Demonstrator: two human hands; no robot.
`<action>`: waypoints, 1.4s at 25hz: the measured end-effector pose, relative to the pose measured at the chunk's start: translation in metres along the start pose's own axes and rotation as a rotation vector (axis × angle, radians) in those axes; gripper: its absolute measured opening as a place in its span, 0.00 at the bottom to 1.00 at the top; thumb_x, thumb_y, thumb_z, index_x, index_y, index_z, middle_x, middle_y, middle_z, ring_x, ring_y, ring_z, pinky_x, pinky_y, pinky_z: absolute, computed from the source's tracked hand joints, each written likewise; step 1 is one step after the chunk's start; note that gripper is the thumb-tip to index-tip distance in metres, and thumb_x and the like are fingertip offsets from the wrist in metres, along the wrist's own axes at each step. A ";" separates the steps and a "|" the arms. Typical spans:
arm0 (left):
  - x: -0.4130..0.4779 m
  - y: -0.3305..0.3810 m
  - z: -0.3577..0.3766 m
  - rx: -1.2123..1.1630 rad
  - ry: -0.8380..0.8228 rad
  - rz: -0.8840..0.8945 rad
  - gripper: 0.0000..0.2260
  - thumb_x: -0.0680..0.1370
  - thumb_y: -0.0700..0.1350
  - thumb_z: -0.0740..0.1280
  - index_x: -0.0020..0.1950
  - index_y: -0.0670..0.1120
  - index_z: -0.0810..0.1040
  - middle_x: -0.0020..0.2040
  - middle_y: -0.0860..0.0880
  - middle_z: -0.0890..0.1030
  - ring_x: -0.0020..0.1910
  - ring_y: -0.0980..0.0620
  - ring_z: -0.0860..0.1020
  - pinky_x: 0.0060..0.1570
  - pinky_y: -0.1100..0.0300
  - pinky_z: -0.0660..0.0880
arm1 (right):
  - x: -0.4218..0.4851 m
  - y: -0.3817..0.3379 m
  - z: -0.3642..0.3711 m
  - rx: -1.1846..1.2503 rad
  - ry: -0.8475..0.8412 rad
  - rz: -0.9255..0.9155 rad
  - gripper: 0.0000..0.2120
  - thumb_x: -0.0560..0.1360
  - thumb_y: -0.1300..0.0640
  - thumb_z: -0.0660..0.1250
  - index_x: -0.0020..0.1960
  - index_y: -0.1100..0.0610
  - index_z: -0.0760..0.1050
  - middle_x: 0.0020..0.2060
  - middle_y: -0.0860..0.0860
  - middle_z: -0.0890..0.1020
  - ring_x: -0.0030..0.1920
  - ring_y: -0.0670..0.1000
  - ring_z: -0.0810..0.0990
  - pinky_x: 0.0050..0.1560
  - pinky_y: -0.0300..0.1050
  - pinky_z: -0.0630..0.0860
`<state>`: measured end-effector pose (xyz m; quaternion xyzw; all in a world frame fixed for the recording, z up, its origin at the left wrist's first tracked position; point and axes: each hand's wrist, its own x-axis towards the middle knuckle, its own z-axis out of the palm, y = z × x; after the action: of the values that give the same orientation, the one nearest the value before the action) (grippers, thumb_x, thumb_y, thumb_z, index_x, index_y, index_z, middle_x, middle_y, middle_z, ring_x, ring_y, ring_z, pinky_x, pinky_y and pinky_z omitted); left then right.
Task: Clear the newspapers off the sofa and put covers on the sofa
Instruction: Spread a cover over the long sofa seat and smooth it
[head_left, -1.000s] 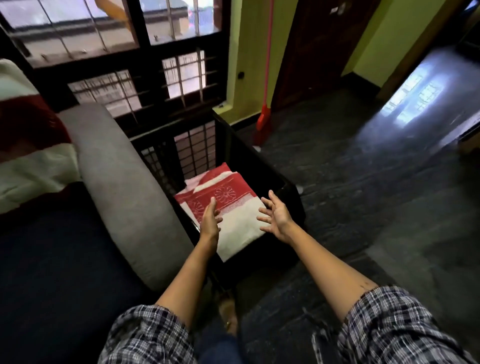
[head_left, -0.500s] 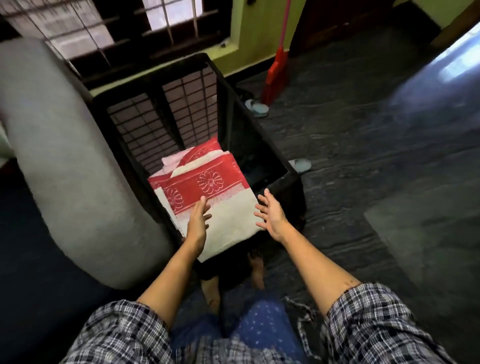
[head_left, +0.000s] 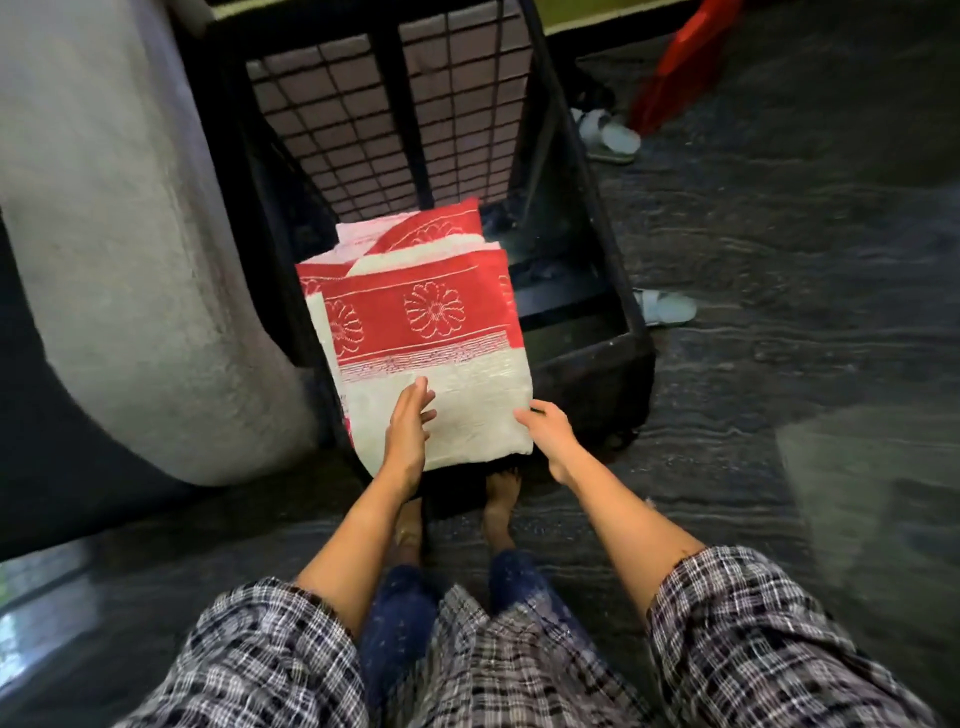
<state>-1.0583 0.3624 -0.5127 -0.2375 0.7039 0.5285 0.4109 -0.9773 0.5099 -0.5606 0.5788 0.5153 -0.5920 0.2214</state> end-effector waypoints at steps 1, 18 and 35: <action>0.001 -0.003 0.002 -0.004 0.008 -0.003 0.21 0.81 0.55 0.51 0.70 0.47 0.66 0.67 0.46 0.71 0.64 0.45 0.71 0.64 0.51 0.64 | 0.003 0.003 0.000 -0.009 -0.019 0.007 0.20 0.76 0.60 0.65 0.66 0.63 0.68 0.59 0.54 0.76 0.53 0.52 0.77 0.47 0.40 0.74; -0.044 -0.034 0.000 0.473 -0.005 0.510 0.28 0.70 0.48 0.73 0.68 0.49 0.69 0.63 0.52 0.73 0.64 0.52 0.70 0.62 0.59 0.66 | -0.047 -0.038 0.001 0.297 -0.528 -0.130 0.06 0.73 0.67 0.66 0.50 0.64 0.76 0.40 0.57 0.83 0.40 0.53 0.82 0.43 0.46 0.80; -0.196 0.039 -0.156 0.369 0.628 1.017 0.18 0.77 0.55 0.54 0.57 0.45 0.75 0.49 0.46 0.81 0.48 0.45 0.79 0.48 0.52 0.73 | -0.244 -0.097 0.127 -0.572 -0.274 -1.517 0.20 0.72 0.42 0.64 0.43 0.61 0.72 0.36 0.60 0.80 0.38 0.62 0.79 0.39 0.54 0.73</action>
<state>-1.0315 0.2096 -0.3131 0.0580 0.8957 0.4326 -0.0845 -1.0616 0.3542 -0.3288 -0.0829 0.8658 -0.4919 -0.0390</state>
